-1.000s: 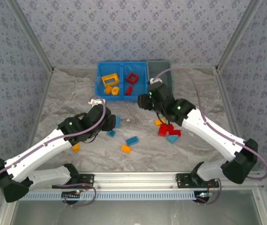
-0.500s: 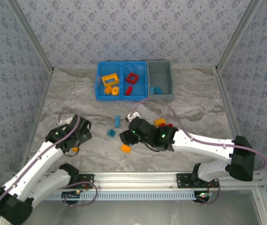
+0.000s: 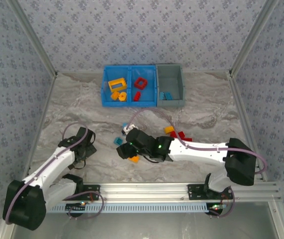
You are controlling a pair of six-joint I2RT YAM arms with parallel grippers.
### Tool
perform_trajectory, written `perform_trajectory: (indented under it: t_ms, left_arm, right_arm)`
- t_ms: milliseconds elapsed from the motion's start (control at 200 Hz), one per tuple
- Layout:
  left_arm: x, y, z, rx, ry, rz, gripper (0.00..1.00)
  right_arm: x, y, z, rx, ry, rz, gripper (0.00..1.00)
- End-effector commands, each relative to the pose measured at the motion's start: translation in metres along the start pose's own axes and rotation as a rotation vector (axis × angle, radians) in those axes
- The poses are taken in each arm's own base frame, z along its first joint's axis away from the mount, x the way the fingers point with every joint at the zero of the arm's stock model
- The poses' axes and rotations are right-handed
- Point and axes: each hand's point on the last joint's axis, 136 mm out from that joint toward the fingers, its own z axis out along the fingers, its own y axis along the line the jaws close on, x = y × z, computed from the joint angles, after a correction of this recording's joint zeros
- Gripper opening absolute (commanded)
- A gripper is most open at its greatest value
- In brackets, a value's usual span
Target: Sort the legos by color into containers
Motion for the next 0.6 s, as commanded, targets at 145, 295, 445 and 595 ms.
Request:
perform_trajectory:
  t_ms: [145, 295, 445, 595]
  left_arm:
    - [-0.021, -0.036, 0.007, 0.140, -0.064, 0.024, 0.97]
    - [-0.015, -0.074, 0.006, 0.295, 0.005, 0.076, 0.89]
    - [-0.012, -0.087, 0.002, 0.355, 0.036, 0.074, 0.83]
    - [-0.007, -0.100, -0.008, 0.436, 0.061, 0.085, 0.72]
  right_arm:
    - [-0.010, 0.004, 0.001, -0.027, -0.019, 0.036, 0.71]
    - [-0.010, 0.004, 0.001, -0.022, -0.018, 0.040, 0.71]
    - [-0.010, 0.003, 0.001, -0.017, -0.020, 0.051, 0.70]
    - [-0.010, 0.002, 0.002, -0.013, -0.023, 0.060, 0.70]
